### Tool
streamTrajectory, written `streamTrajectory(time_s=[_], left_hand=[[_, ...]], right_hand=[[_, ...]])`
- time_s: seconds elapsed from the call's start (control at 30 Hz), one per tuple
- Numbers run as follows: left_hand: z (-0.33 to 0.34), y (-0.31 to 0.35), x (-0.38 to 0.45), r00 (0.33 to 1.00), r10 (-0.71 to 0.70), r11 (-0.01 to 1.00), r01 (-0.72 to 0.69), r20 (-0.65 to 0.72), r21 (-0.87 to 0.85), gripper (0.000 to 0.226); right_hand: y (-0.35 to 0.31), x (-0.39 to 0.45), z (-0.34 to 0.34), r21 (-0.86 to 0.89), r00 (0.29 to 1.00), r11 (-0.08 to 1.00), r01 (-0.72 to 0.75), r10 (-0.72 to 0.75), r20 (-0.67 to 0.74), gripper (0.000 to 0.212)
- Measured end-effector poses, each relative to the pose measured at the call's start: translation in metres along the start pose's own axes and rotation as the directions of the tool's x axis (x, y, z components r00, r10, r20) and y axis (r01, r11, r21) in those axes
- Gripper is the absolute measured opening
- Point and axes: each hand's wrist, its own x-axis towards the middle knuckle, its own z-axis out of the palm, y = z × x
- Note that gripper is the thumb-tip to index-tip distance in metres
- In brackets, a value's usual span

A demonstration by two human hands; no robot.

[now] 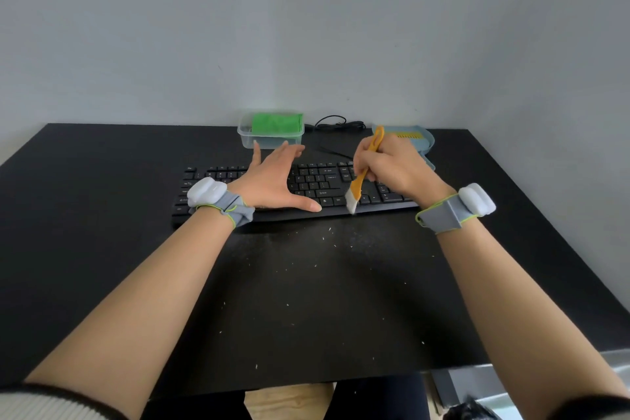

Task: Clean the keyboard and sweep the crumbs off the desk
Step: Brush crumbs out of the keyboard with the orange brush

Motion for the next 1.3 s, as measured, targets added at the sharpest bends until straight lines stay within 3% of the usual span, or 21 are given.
streamTrajectory(time_s=[0.07, 0.27, 0.37, 0.7, 0.83, 0.97, 1.07, 1.23, 1.3], left_hand=[[0.002, 0.002, 0.003, 1.0, 0.006, 1.0, -0.006, 0.001, 0.002, 0.121], [0.007, 0.002, 0.009, 1.0, 0.025, 1.0, -0.025, 0.004, 0.006, 0.121], [0.011, 0.002, 0.011, 0.999, 0.037, 0.999, -0.037, 0.009, -0.003, 0.121], [0.011, -0.004, 0.011, 0.998, 0.056, 0.998, -0.056, -0.007, -0.012, 0.115], [0.008, -0.011, 0.008, 0.999, 0.049, 0.999, -0.049, 0.004, -0.023, 0.116], [0.002, -0.02, 0.0, 0.999, 0.049, 0.998, -0.049, 0.01, -0.031, 0.116], [-0.002, -0.026, -0.006, 0.999, 0.045, 0.999, -0.044, 0.013, -0.031, 0.116], [-0.004, -0.031, -0.01, 0.999, 0.037, 0.999, -0.037, 0.022, -0.039, 0.116], [-0.004, -0.032, -0.01, 0.999, 0.031, 0.998, -0.03, 0.025, -0.052, 0.117]], right_hand=[[0.002, 0.001, -0.001, 0.061, 1.0, 0.998, -0.013, 0.014, -0.021, 0.02], [0.005, 0.0, -0.004, 0.069, 1.0, 0.997, -0.017, 0.018, -0.012, 0.022], [0.007, 0.002, -0.006, -0.011, 0.999, 1.0, -0.003, 0.002, -0.045, 0.023], [0.011, 0.006, -0.009, 0.066, 0.996, 0.997, -0.028, 0.034, -0.081, 0.023], [0.011, 0.01, -0.007, 0.061, 0.999, 0.997, -0.038, 0.04, -0.035, 0.024], [0.012, 0.021, -0.003, 0.168, 0.981, 0.985, -0.032, 0.063, -0.182, 0.024], [0.009, 0.029, 0.013, 0.105, 0.971, 0.994, -0.004, 0.029, -0.239, 0.034], [0.003, 0.039, 0.029, -0.02, 0.991, 1.0, 0.0, -0.003, -0.135, 0.051], [-0.002, 0.04, 0.025, -0.02, 0.986, 1.0, -0.002, -0.002, -0.167, 0.056]])
